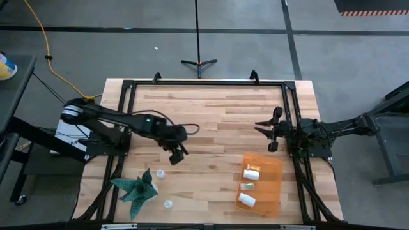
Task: Pick and place pill bottles into a basket
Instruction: Put the top transparent medicine bottle into the orange bin
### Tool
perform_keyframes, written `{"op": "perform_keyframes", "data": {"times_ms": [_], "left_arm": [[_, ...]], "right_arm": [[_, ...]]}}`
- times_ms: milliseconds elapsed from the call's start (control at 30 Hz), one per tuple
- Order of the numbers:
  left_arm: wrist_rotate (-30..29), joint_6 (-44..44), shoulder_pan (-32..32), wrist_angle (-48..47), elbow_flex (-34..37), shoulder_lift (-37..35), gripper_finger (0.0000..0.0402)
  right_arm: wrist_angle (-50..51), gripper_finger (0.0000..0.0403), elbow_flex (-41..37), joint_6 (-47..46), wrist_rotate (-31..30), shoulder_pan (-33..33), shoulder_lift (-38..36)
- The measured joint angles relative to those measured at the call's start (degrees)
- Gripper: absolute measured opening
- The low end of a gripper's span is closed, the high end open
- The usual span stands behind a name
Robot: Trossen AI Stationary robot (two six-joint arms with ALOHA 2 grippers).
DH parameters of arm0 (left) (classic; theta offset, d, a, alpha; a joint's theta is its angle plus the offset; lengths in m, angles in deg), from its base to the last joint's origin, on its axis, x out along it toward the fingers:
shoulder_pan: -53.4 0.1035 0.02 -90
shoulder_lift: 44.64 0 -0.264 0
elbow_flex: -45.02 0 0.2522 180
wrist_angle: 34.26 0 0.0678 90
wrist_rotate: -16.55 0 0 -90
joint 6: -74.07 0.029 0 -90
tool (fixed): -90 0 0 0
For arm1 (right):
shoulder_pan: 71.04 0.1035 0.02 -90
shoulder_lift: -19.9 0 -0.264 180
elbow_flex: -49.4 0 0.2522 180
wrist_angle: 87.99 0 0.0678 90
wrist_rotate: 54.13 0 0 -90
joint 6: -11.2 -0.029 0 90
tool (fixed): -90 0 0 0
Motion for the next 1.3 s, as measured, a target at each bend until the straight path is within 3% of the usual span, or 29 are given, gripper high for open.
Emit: {"op": "perform_keyframes", "data": {"times_ms": [167,400,600,900,1033,1300], "left_arm": [[8.88,-9.67,-0.71,-6.76,-2.18,6.62,0.0351],[13.21,-20.83,-3.15,-10.78,-2.35,11.45,0.0351],[12.76,-30.94,-6.74,-12.88,-2.33,11.56,0.0351],[9.71,-37.52,-12.42,-13.0,-2.32,11.56,0.0351],[6.26,-36.79,-13.3,-13.13,-2.32,11.93,0.0351],[6.28,-34.6,-13.19,-15.11,-2.2,14.17,0.0351]], "right_arm": [[2.59,0.0079,0.0,0.7,0.05,-0.01,0.0],[3.76,0.0078,0.0,1.46,0.86,-0.01,0.0],[4.51,0.0078,0.0,2.56,0.85,-0.02,0.0],[4.48,0.0079,0.0,4.04,0.87,-0.02,0.0],[4.47,0.0078,0.0,4.04,0.89,-0.01,0.0],[4.46,0.0079,0.0,4.04,0.89,0.0,-0.01]]}}
